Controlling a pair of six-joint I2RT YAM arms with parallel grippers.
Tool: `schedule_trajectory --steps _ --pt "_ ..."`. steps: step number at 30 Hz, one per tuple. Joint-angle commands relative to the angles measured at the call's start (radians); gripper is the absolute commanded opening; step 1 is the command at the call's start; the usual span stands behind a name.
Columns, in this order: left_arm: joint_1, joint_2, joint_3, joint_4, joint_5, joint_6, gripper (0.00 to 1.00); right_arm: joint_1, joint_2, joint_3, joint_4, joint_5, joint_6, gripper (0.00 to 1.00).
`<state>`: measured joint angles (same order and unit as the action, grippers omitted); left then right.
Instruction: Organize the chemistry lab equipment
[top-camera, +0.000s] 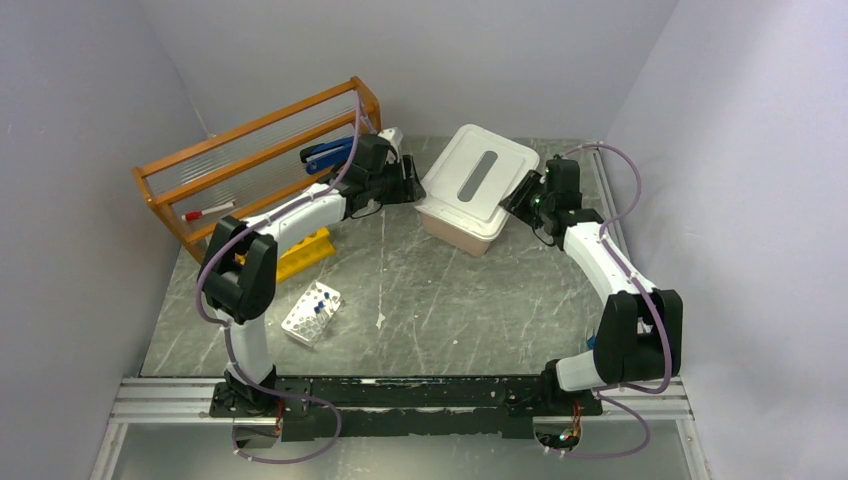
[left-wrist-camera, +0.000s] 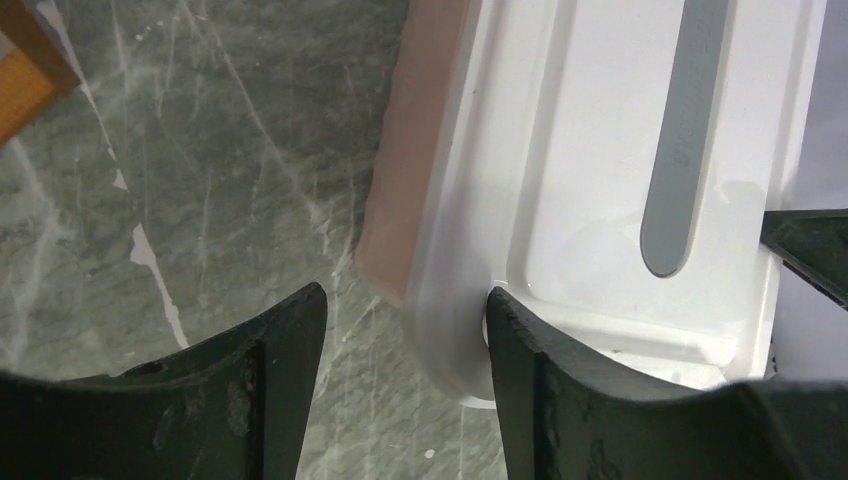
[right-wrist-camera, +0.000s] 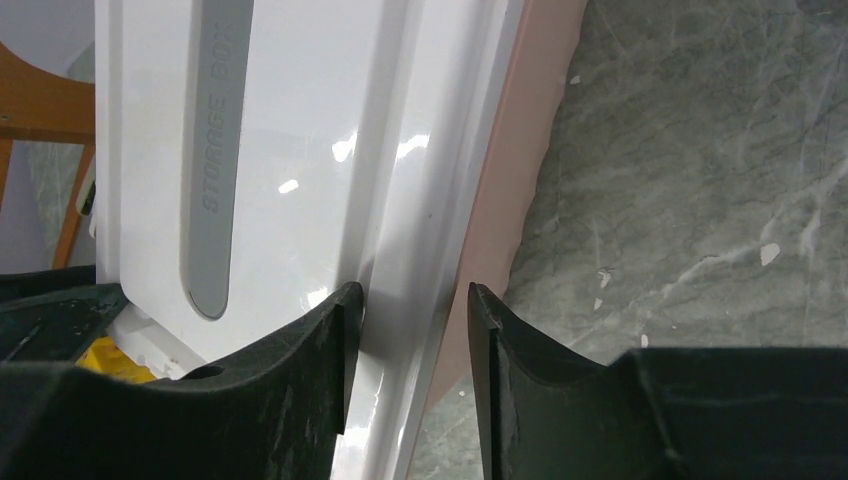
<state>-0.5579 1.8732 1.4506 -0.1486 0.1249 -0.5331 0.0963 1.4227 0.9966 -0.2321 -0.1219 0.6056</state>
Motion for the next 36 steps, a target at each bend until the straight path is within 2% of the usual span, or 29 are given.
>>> schedule_trajectory --steps 1,9,15,22,25,30,33,36 --pt "0.002 0.028 0.045 -0.03 -0.024 0.037 0.62 0.0 0.027 0.019 -0.005 0.024 0.001 0.47" --pt "-0.002 0.063 0.08 -0.057 -0.044 0.06 0.65 0.007 0.068 0.002 -0.026 0.175 0.028 0.46" --pt "-0.009 0.116 0.138 -0.093 -0.032 0.078 0.64 0.014 0.121 -0.032 -0.05 0.302 0.064 0.4" --pt "-0.017 0.144 0.167 -0.106 -0.036 0.096 0.64 0.011 0.183 -0.068 -0.036 0.338 0.09 0.31" --pt "-0.019 0.155 0.184 -0.112 -0.032 0.107 0.64 0.008 0.204 -0.069 -0.024 0.337 0.095 0.32" --pt "-0.019 0.174 0.225 -0.128 -0.021 0.136 0.64 0.0 0.223 -0.047 -0.019 0.365 0.101 0.45" --pt "-0.02 0.161 0.219 -0.116 0.004 0.142 0.57 -0.014 0.217 -0.03 -0.016 0.344 0.083 0.44" --pt "-0.02 0.132 0.181 -0.086 0.058 0.129 0.47 -0.021 0.182 -0.037 0.002 0.262 0.053 0.3"
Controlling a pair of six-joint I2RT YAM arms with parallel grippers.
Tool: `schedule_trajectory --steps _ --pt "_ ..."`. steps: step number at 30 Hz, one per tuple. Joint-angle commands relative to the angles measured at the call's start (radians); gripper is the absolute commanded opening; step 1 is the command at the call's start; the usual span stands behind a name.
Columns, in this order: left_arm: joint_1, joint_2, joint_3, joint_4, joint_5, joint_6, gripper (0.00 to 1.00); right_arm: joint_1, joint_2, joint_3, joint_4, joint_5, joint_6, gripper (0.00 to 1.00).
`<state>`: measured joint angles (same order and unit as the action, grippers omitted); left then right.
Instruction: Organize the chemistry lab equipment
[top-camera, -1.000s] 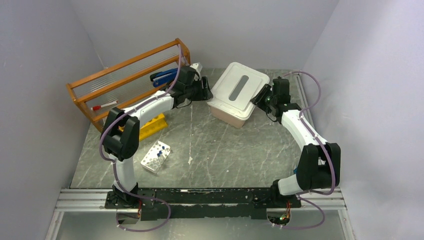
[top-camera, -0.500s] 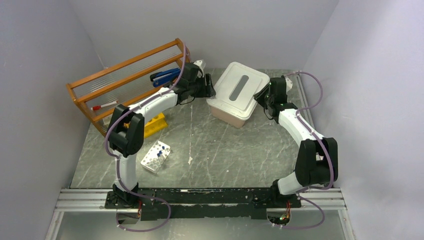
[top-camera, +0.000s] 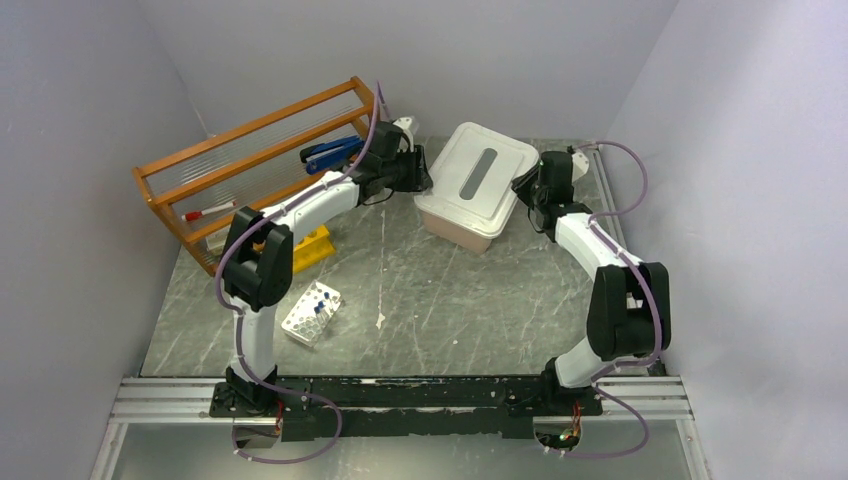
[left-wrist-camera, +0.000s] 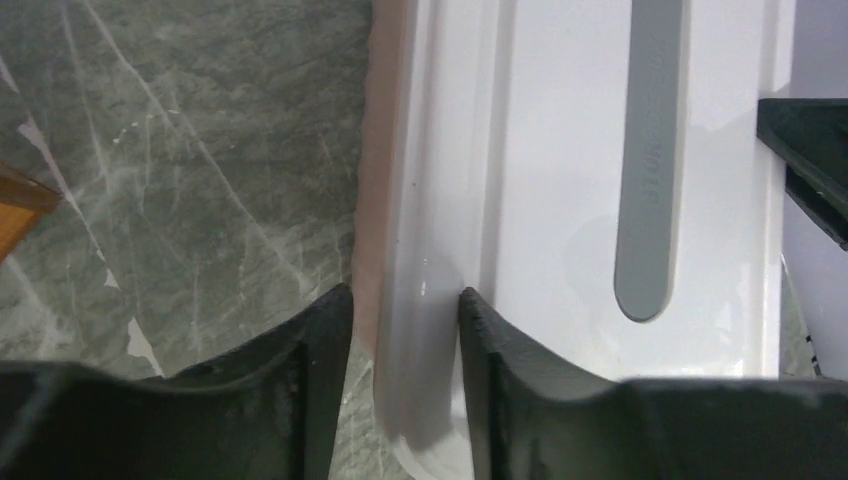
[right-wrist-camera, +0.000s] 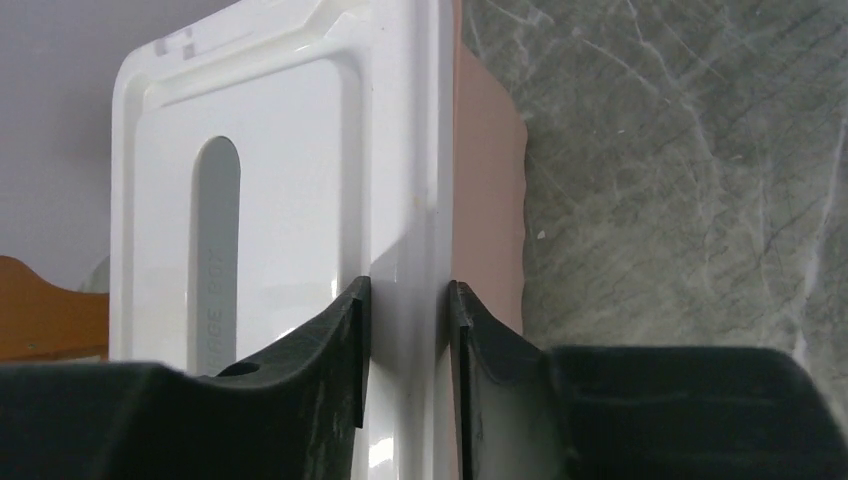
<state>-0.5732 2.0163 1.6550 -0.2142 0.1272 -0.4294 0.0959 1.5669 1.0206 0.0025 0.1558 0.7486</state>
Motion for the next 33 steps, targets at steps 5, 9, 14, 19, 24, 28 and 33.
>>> schedule_trajectory --steps 5,9,14,19,24,28,33 --pt "-0.006 -0.073 -0.109 0.032 0.151 -0.029 0.35 -0.021 -0.006 -0.06 -0.278 -0.12 -0.131 0.22" --pt "-0.016 -0.107 -0.141 0.005 0.163 -0.062 0.32 -0.025 -0.035 -0.069 -0.31 -0.104 -0.16 0.21" --pt "-0.044 -0.153 -0.185 0.012 0.132 -0.057 0.41 -0.027 -0.067 -0.045 -0.317 -0.057 -0.18 0.3" --pt "-0.047 -0.129 -0.086 -0.07 0.018 0.007 0.56 0.013 -0.143 0.061 -0.327 0.036 -0.225 0.52" --pt "-0.045 -0.099 -0.006 -0.079 -0.038 0.041 0.64 0.078 -0.123 0.174 -0.341 0.127 -0.277 0.59" --pt "-0.045 -0.079 0.056 -0.107 -0.076 0.062 0.65 0.125 -0.053 0.244 -0.322 0.146 -0.315 0.6" --pt "-0.044 -0.123 0.037 -0.096 -0.077 0.069 0.68 0.161 0.043 0.304 -0.226 0.09 -0.362 0.61"
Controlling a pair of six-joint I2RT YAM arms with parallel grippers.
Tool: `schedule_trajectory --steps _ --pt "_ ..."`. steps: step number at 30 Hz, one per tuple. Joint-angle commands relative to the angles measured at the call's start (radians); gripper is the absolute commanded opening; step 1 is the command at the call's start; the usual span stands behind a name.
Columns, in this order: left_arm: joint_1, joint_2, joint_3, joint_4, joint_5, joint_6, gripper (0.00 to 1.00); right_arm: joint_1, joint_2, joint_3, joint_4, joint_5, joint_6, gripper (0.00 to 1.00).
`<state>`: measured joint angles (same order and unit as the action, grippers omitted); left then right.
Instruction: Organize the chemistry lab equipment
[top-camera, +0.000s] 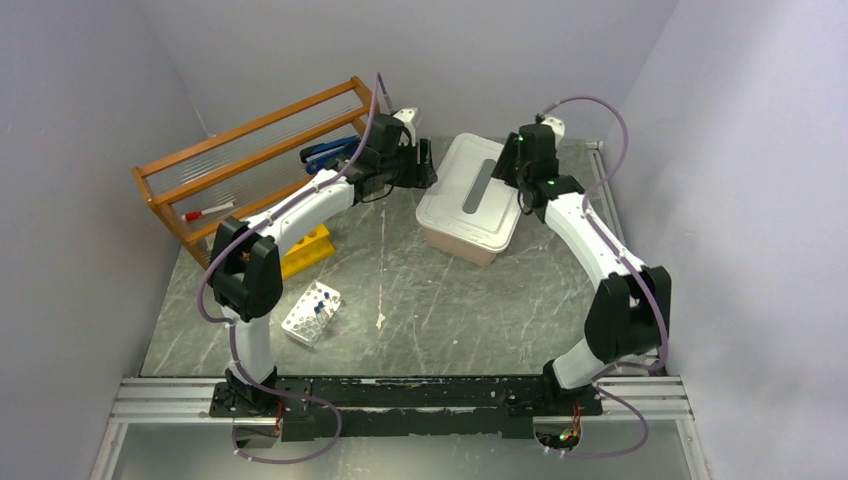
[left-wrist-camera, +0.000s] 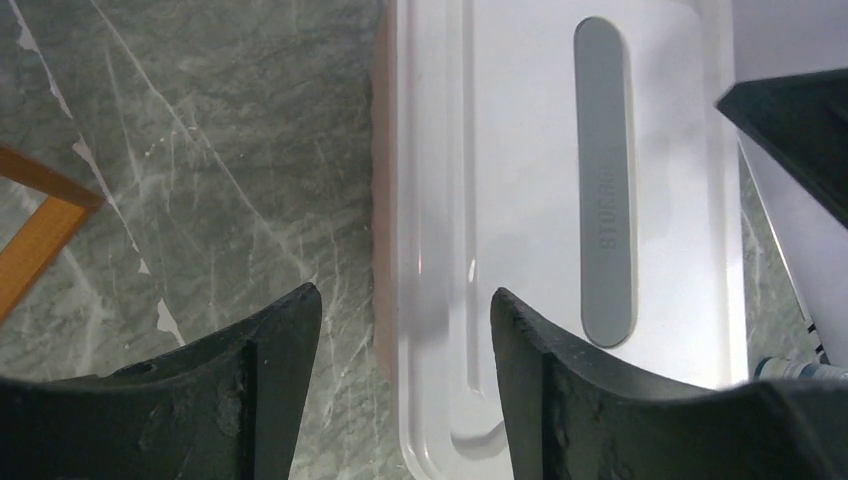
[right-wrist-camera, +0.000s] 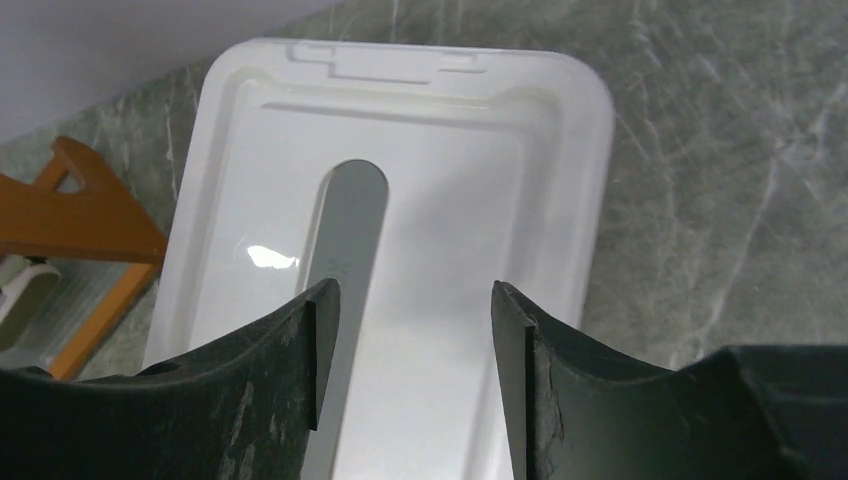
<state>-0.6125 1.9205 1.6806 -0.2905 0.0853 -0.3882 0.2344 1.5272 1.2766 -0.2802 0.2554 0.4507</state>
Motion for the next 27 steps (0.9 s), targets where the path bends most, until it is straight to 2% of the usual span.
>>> schedule_trajectory --steps 1,12,21,27 --pt "-0.005 -0.041 0.003 -0.021 -0.035 0.028 0.68 0.026 0.107 0.068 0.072 -0.012 -0.074 0.61" --pt "-0.004 -0.16 -0.068 -0.042 -0.04 0.055 0.72 0.021 0.406 0.285 0.007 0.181 -0.101 0.64" --pt "-0.004 -0.16 -0.07 -0.049 -0.029 0.053 0.72 0.01 0.544 0.346 -0.143 0.195 -0.037 0.67" --pt "-0.004 -0.152 -0.076 -0.051 -0.026 0.051 0.71 0.01 0.552 0.329 -0.14 0.167 -0.043 0.67"
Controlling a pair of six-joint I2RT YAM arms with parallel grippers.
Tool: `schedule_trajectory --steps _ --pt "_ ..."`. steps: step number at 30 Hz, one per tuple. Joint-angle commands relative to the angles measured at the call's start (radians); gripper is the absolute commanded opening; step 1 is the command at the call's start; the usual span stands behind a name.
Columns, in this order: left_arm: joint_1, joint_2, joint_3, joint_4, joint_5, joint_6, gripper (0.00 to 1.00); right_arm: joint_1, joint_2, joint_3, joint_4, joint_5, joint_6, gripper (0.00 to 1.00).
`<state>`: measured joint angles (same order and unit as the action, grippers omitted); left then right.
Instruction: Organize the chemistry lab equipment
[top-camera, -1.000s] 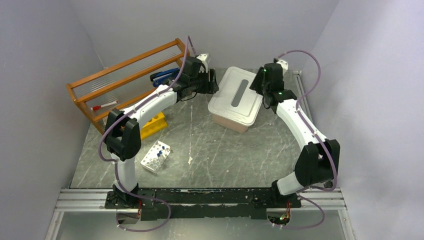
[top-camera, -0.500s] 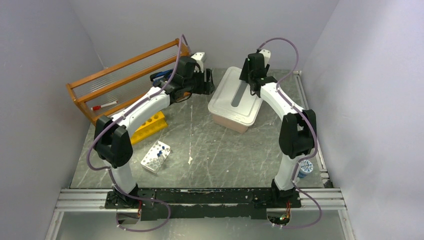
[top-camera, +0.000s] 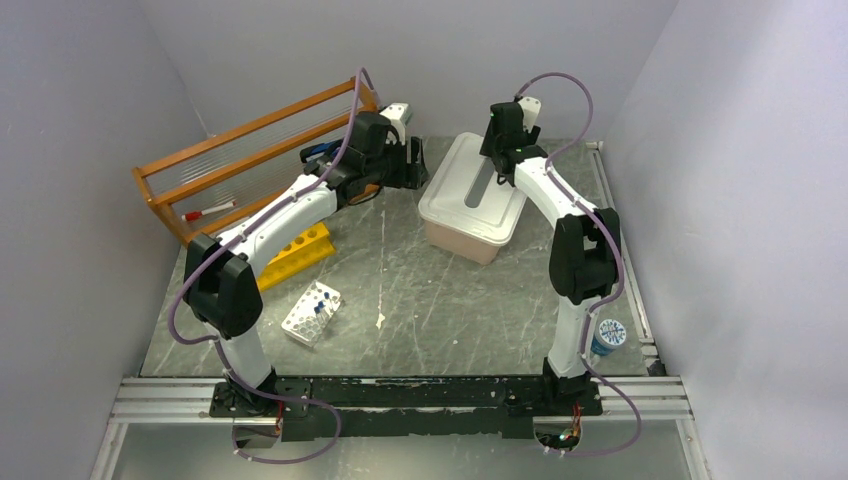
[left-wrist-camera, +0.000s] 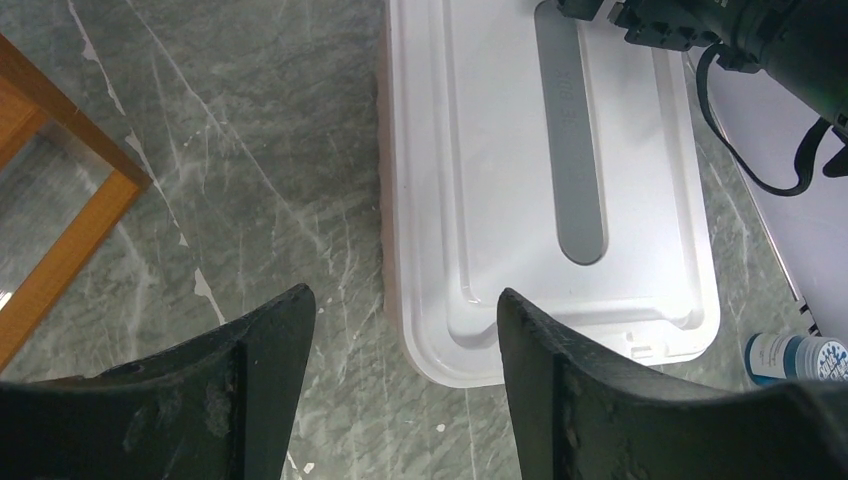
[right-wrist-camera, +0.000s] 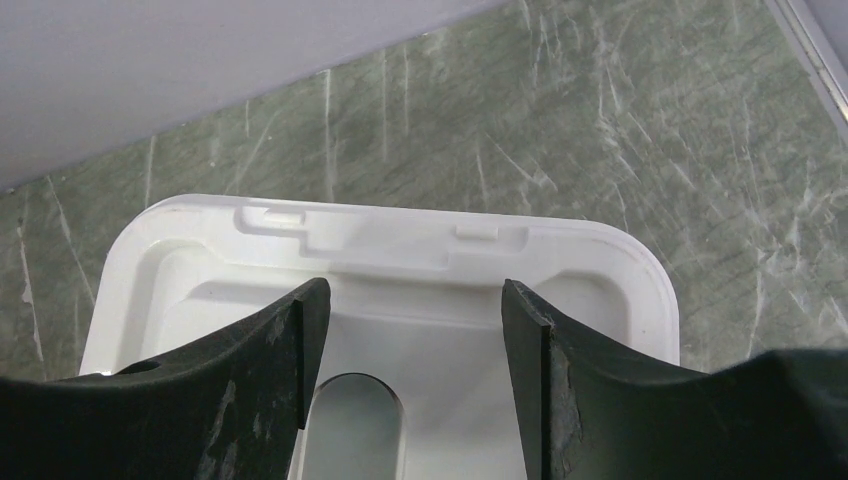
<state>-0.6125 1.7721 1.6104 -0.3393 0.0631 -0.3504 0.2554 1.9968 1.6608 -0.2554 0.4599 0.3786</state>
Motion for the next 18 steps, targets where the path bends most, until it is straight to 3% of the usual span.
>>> schedule_trajectory --steps 1,9,15,18 --pt "-0.004 -0.003 -0.007 -0.002 -0.003 0.012 0.71 -0.011 0.071 -0.056 -0.162 -0.042 0.023 0.67" --pt "-0.005 0.023 -0.024 0.027 0.031 -0.009 0.7 -0.008 -0.002 -0.079 -0.163 -0.164 -0.036 0.66" --pt "-0.007 0.079 -0.036 0.047 0.087 -0.03 0.68 -0.009 -0.007 -0.172 -0.16 -0.165 -0.005 0.65" --pt "-0.006 0.116 0.029 -0.02 0.058 -0.008 0.68 -0.009 -0.021 -0.162 -0.168 -0.154 0.003 0.64"
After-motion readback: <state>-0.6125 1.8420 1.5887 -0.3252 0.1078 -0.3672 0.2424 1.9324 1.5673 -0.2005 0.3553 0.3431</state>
